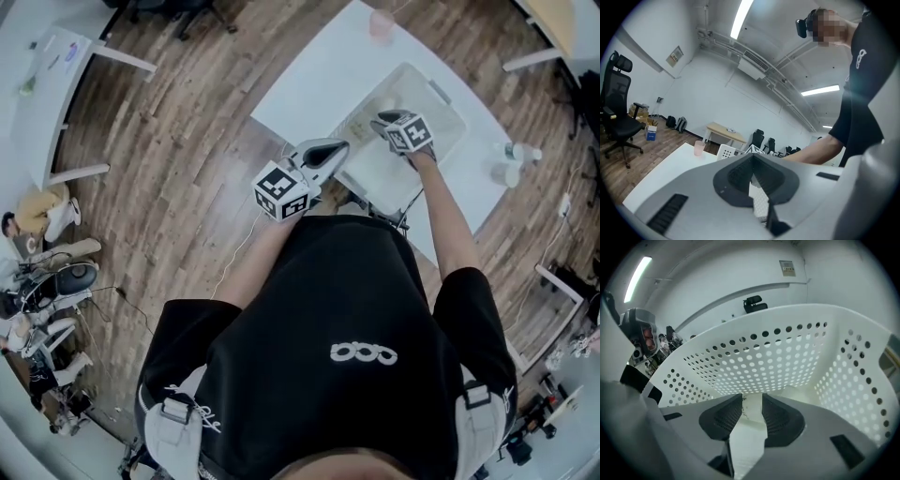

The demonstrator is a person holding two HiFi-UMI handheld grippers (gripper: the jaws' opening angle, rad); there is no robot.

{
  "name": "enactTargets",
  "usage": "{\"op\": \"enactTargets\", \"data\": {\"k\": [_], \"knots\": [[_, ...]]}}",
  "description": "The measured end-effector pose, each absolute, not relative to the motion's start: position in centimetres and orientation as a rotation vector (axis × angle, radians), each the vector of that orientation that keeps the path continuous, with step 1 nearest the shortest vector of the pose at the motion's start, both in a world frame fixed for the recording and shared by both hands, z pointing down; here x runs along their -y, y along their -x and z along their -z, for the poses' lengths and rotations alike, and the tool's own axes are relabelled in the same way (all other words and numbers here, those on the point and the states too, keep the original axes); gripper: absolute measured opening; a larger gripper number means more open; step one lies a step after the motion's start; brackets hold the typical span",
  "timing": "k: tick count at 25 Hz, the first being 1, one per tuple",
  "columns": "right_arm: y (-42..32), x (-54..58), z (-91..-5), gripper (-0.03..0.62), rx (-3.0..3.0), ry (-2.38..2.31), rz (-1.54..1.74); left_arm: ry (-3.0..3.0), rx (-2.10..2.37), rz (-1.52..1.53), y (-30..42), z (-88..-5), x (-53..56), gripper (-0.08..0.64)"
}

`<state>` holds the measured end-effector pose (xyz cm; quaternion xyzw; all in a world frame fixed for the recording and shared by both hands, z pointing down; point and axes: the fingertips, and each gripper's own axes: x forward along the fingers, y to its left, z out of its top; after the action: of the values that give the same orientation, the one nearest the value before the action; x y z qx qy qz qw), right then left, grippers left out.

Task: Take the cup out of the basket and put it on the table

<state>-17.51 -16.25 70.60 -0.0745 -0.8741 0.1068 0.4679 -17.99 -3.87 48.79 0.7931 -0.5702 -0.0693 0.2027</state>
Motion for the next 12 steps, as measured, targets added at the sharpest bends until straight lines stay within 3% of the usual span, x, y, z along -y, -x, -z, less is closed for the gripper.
{"op": "enactTargets", "data": {"k": [12], "knots": [[18.2, 16.1, -75.8, 0.135, 2.003, 0.269, -0.423, -2.175, 1.643, 0.179, 19.1, -49.0, 2.5, 0.008]]}}
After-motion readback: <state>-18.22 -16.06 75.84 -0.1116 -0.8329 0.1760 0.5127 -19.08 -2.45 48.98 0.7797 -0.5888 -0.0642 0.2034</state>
